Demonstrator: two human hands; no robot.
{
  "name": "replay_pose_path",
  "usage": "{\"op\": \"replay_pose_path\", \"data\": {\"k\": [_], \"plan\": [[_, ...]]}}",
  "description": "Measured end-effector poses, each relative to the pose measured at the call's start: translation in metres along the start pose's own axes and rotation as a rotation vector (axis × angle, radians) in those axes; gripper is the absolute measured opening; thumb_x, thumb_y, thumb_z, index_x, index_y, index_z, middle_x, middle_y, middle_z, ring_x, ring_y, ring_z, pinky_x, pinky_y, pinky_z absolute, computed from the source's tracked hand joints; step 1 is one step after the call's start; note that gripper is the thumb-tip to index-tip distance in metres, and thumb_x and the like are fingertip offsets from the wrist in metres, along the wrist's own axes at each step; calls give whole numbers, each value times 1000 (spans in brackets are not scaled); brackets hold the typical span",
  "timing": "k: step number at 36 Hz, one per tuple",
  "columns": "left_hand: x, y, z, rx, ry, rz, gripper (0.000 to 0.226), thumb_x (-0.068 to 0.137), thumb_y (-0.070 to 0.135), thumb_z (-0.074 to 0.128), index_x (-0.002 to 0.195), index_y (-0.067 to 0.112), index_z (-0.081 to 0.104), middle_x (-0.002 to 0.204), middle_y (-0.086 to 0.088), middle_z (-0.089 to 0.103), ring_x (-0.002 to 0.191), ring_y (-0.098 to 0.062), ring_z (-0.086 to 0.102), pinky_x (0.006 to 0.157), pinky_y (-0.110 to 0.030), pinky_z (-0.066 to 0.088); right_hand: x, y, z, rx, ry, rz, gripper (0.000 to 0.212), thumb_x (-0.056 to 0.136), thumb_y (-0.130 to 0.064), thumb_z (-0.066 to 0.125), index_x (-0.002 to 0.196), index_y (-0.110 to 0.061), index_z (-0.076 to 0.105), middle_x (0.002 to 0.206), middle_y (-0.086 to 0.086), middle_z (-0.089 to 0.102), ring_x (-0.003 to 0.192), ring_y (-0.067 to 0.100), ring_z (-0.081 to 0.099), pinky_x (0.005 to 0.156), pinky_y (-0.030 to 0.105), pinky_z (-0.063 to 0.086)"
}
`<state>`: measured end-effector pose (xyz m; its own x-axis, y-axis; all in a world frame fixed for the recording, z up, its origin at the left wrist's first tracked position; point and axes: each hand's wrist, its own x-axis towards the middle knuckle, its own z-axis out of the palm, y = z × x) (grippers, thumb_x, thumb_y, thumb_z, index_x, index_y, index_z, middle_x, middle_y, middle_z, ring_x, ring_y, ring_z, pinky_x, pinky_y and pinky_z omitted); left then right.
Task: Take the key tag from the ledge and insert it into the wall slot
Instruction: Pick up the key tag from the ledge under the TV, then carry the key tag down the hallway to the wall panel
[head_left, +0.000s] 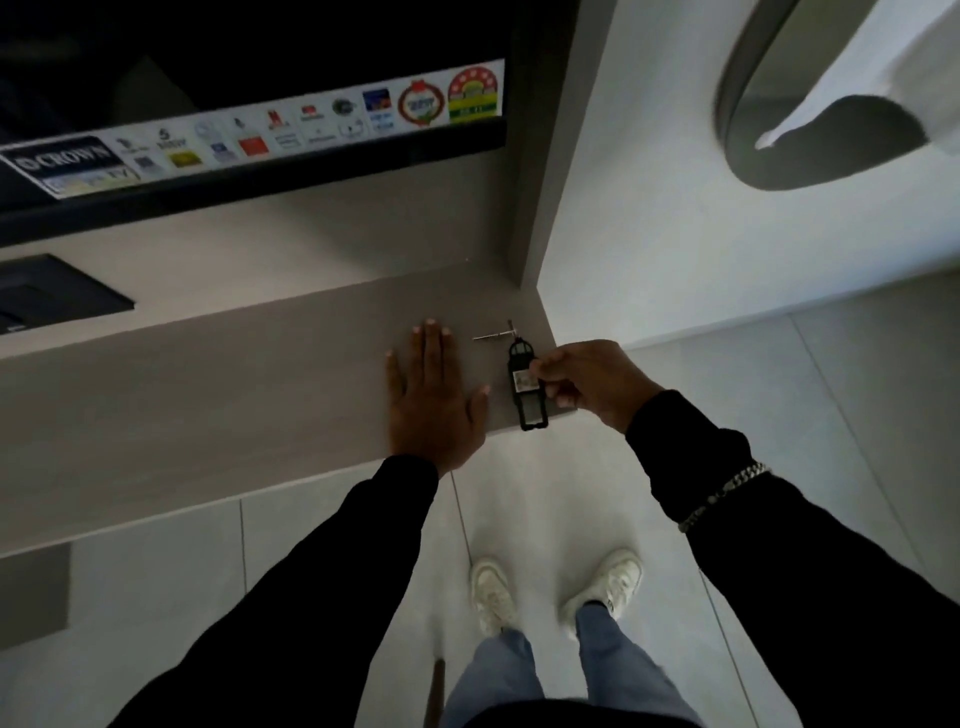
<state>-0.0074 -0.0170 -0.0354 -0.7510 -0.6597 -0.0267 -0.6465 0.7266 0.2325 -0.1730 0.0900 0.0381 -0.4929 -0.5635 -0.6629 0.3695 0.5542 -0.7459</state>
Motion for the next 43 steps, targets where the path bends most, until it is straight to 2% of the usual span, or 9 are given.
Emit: {"op": "replay_pose_path", "data": {"k": [5, 9, 12, 18, 23, 27, 30, 34, 43], "plan": [[-1, 1, -4, -22, -28, 7, 75, 97, 47, 41, 154, 3, 21, 166, -19, 19, 155, -36, 16, 125, -61, 13, -29, 0, -21, 131, -68, 3, 7, 78, -8, 71, 83, -3, 71, 59, 4, 62, 53, 14, 54, 48, 21, 46], [-4, 19, -19, -210, -91, -37, 71, 99, 41, 41, 155, 3, 19, 167, -17, 13, 156, -35, 10, 125, -60, 15, -61, 2, -51, 168, -121, -64, 6, 78, -9, 70, 83, -6, 71, 71, 6, 65, 59, 14, 55, 53, 22, 48], [-20, 62, -36, -363, -29, -5, 73, 94, 41, 35, 155, 3, 20, 167, -17, 14, 156, -33, 9, 126, -56, 15, -87, 5, -84, 207, -167, -125, 6, 80, -11, 69, 85, -7, 71, 74, 7, 64, 59, 12, 55, 53, 21, 48], [-46, 188, -47, -502, 69, 210, 68, 98, 38, 36, 156, 7, 17, 168, -11, 10, 157, -24, 4, 129, -48, 8, -143, 23, -175, 329, -202, -227, 8, 82, -8, 67, 78, -13, 72, 66, 0, 67, 56, 9, 55, 52, 18, 48], [-53, 302, -38, -540, 39, 342, 69, 98, 42, 29, 156, 7, 15, 169, -9, 7, 158, -21, 0, 130, -46, 1, -184, 46, -259, 396, -127, -284, 8, 84, -6, 66, 90, -3, 70, 80, 13, 65, 60, 13, 54, 53, 18, 49], [-48, 390, -26, -572, 13, 417, 67, 99, 26, 44, 157, 7, 15, 169, -8, 6, 157, -19, -2, 130, -47, 0, -210, 67, -330, 425, -53, -301, 20, 83, -6, 66, 100, 5, 67, 85, 17, 65, 61, 13, 54, 52, 18, 49], [-42, 450, -18, -595, 3, 471, 68, 99, 18, 49, 156, 7, 15, 169, -8, 6, 158, -20, -2, 130, -48, 1, -224, 81, -385, 450, -8, -310, 18, 81, -7, 69, 97, 2, 70, 81, 14, 67, 58, 12, 56, 52, 20, 50], [-35, 519, -6, -609, -26, 546, 66, 100, 33, 35, 157, 9, 13, 169, -5, 5, 158, -18, -1, 129, -42, -1, -235, 98, -456, 499, 68, -330, 13, 79, -9, 71, 91, -4, 73, 76, 9, 70, 56, 10, 57, 52, 20, 51], [18, 652, 41, -603, -112, 667, 66, 100, 32, 35, 157, 11, 11, 169, -2, 3, 157, -15, -3, 130, -42, 1, -234, 123, -600, 634, 238, -344, 8, 73, -11, 74, 81, -10, 76, 69, 5, 69, 53, 8, 56, 50, 19, 50]]}}
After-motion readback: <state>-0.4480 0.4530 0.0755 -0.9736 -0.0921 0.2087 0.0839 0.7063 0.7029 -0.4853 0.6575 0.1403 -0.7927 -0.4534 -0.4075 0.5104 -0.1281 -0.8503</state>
